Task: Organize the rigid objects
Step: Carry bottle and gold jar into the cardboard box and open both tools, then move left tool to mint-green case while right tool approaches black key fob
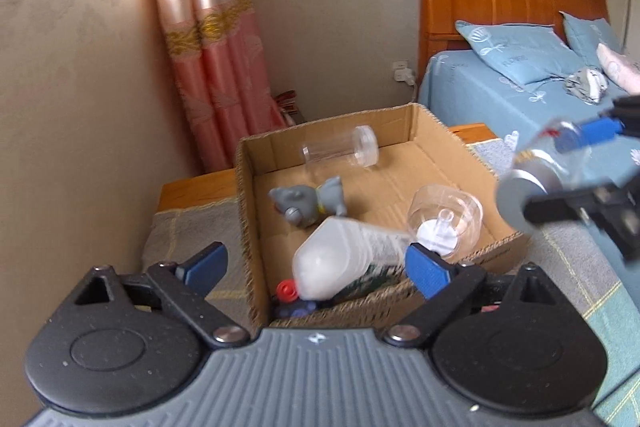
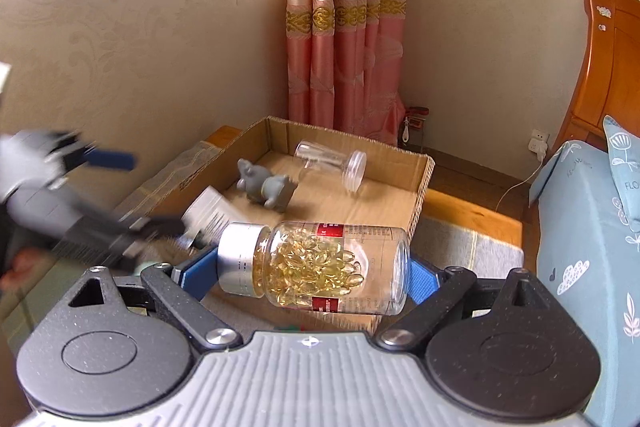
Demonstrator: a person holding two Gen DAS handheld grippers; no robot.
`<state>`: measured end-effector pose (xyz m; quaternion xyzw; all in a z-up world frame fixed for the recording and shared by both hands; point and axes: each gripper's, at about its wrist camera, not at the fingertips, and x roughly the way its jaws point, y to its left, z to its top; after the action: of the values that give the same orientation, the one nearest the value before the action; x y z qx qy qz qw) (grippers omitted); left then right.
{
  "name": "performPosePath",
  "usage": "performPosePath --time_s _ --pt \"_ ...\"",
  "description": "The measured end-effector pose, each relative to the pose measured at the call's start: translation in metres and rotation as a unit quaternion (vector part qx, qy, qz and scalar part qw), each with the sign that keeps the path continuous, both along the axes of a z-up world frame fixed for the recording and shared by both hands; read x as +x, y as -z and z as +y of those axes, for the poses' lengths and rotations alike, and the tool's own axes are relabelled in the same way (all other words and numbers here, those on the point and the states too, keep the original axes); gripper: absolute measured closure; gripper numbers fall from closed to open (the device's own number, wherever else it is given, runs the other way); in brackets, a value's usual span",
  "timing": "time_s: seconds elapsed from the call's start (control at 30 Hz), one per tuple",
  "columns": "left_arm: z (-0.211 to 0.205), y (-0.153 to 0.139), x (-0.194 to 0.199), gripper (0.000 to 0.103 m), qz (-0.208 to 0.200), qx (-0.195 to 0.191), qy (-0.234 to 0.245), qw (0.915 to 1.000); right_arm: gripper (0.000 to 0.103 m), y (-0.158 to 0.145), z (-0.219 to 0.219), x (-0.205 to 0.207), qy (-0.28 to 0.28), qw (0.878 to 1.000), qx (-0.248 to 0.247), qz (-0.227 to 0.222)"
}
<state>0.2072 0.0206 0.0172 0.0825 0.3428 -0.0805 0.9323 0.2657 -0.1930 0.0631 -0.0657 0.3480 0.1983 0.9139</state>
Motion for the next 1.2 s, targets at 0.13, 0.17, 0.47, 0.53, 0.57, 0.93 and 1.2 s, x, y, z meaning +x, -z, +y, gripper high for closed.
performPosePath --time_s 0.13,0.17,0.47,0.53,0.57,0.93,1.2 --pt "0.013 -0.002 -0.024 0.008 -0.008 -0.008 -0.033 0.9994 0.007 0.0 0.01 0.033 0.0 1.0 -0.003 0.01" --pt "0.016 -0.002 -0.029 0.008 -0.011 -0.011 -0.04 0.9991 0.007 0.001 0.013 0.041 -0.001 1.0 -0.003 0.014" --pt "0.031 0.007 -0.055 0.008 -0.011 -0.013 -0.083 0.9964 0.0 0.009 0.034 0.105 0.017 0.999 -0.004 0.035" --pt "0.032 0.01 -0.056 0.007 -0.006 -0.01 -0.089 0.996 0.0 0.01 0.032 0.11 0.025 0.999 0.009 0.037" --pt "0.033 0.011 -0.057 0.008 -0.005 -0.012 -0.089 0.9959 0.0 0.011 0.032 0.112 0.028 0.999 0.013 0.039" --pt "0.031 0.018 -0.067 0.007 0.006 -0.019 -0.082 0.9965 0.0 0.012 0.022 0.063 0.005 1.0 0.008 0.028" --pt "0.031 0.023 -0.073 0.007 0.016 -0.019 -0.081 0.9964 0.0 0.022 0.005 0.011 -0.024 0.999 0.024 0.026"
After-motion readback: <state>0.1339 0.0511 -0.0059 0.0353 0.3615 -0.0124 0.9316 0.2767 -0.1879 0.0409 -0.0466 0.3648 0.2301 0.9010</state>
